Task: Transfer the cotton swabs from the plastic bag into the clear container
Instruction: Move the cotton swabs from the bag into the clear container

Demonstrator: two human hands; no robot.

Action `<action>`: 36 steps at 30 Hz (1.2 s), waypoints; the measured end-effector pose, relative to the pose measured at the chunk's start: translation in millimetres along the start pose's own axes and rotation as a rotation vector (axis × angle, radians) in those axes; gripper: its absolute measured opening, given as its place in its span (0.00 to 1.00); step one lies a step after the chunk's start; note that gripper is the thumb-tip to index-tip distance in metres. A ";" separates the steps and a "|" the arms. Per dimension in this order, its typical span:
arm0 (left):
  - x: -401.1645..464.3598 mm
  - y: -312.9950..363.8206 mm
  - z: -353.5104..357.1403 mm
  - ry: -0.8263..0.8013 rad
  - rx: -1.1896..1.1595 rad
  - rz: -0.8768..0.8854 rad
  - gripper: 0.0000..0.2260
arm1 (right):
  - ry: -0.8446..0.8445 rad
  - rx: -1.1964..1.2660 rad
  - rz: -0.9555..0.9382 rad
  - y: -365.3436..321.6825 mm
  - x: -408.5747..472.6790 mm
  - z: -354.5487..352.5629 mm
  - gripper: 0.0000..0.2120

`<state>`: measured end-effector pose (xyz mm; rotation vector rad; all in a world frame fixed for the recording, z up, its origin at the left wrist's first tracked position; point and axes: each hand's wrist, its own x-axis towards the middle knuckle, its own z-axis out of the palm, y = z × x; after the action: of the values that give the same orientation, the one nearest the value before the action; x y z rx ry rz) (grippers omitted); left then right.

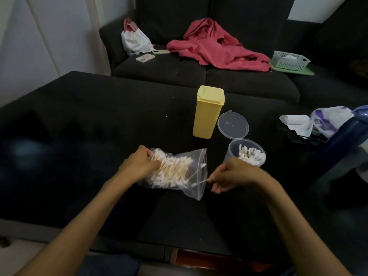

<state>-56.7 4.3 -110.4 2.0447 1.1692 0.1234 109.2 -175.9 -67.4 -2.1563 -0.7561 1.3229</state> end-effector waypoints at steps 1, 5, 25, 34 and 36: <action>0.3 0.4 0.0 -0.015 -0.021 -0.004 0.11 | -0.011 -0.025 0.029 0.7 1.5 3.3 0.05; 0.6 3.1 3.3 -0.082 -0.034 -0.031 0.13 | 0.095 -0.025 -0.020 -4.0 11.2 23.5 0.03; -12.8 3.9 5.7 -0.318 -0.397 0.082 0.08 | 0.289 0.171 -0.142 4.7 24.9 41.3 0.13; -9.6 9.5 3.0 -0.431 -0.475 0.081 0.12 | 0.117 0.358 -0.123 2.6 21.1 31.7 0.12; -9.7 8.6 2.9 -0.438 -0.468 0.097 0.14 | 0.081 0.358 -0.139 1.6 19.8 30.1 0.11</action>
<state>-55.1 -7.3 -104.2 1.6046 0.6903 -0.0069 89.6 -160.0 -93.1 -1.8279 -0.5756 1.1891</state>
